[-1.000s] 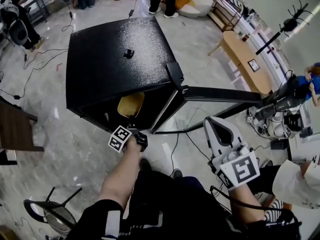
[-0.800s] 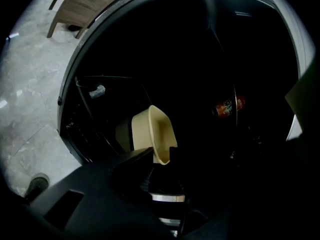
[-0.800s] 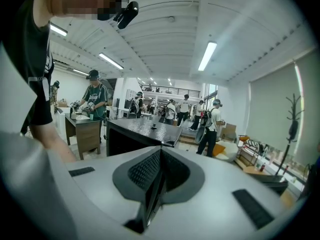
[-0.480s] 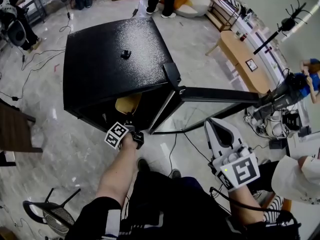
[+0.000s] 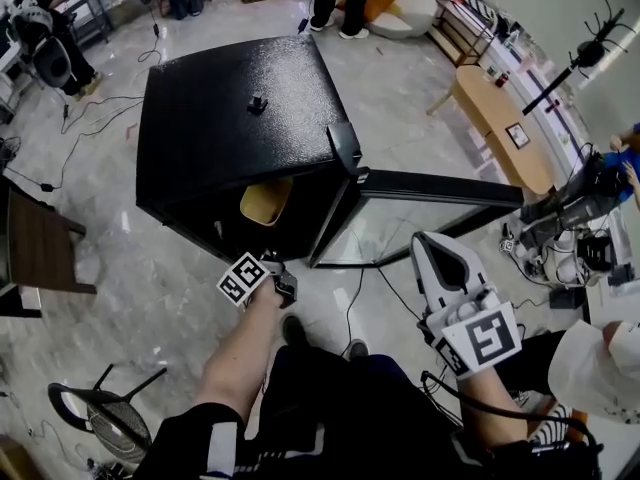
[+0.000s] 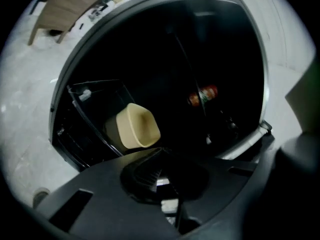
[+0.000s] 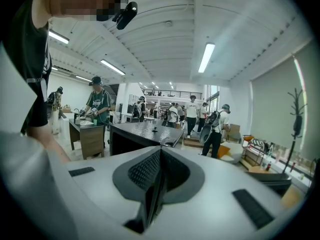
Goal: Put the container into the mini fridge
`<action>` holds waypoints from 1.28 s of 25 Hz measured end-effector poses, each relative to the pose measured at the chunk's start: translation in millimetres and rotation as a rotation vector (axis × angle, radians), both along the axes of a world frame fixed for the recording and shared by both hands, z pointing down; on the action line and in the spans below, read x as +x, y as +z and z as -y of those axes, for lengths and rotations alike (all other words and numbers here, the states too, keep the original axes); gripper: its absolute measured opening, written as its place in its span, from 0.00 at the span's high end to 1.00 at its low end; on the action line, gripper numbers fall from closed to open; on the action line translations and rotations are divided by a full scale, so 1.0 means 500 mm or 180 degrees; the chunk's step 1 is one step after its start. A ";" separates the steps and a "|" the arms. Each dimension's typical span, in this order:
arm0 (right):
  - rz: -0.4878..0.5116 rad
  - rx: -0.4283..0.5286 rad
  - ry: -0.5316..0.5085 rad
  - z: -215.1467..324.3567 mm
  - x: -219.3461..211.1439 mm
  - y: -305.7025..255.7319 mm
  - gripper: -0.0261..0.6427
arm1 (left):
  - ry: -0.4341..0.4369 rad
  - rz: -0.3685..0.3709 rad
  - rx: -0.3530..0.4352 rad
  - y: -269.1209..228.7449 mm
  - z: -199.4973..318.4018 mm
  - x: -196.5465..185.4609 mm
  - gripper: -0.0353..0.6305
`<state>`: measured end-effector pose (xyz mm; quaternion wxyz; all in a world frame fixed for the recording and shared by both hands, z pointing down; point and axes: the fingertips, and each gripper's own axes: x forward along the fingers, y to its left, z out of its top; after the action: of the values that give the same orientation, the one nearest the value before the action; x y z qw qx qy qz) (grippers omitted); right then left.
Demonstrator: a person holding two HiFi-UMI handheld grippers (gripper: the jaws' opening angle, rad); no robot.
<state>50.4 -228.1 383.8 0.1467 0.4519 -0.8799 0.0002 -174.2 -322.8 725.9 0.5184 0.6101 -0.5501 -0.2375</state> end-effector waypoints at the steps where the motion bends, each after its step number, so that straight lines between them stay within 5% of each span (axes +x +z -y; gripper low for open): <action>1: 0.0020 0.0011 -0.0030 -0.001 0.001 -0.002 0.94 | 0.0099 0.0103 0.0049 -0.014 -0.004 0.011 0.93; 17: 0.0339 0.0099 -0.0330 -0.024 0.031 -0.043 0.94 | 0.0233 0.0756 0.0786 -0.282 -0.117 0.044 0.94; 25: 0.0491 0.0123 -0.0493 -0.021 0.035 -0.051 0.94 | 0.0280 0.1567 0.1191 -0.476 -0.181 0.057 0.94; 32: 0.0572 0.0115 -0.0680 -0.024 0.032 -0.053 0.94 | 0.0074 0.2408 0.1272 -0.618 -0.255 0.066 0.94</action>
<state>66.4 -216.0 357.3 0.0584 0.3563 -0.9325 0.0093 -141.0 -195.3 416.8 0.1544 0.7488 -0.6378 -0.0930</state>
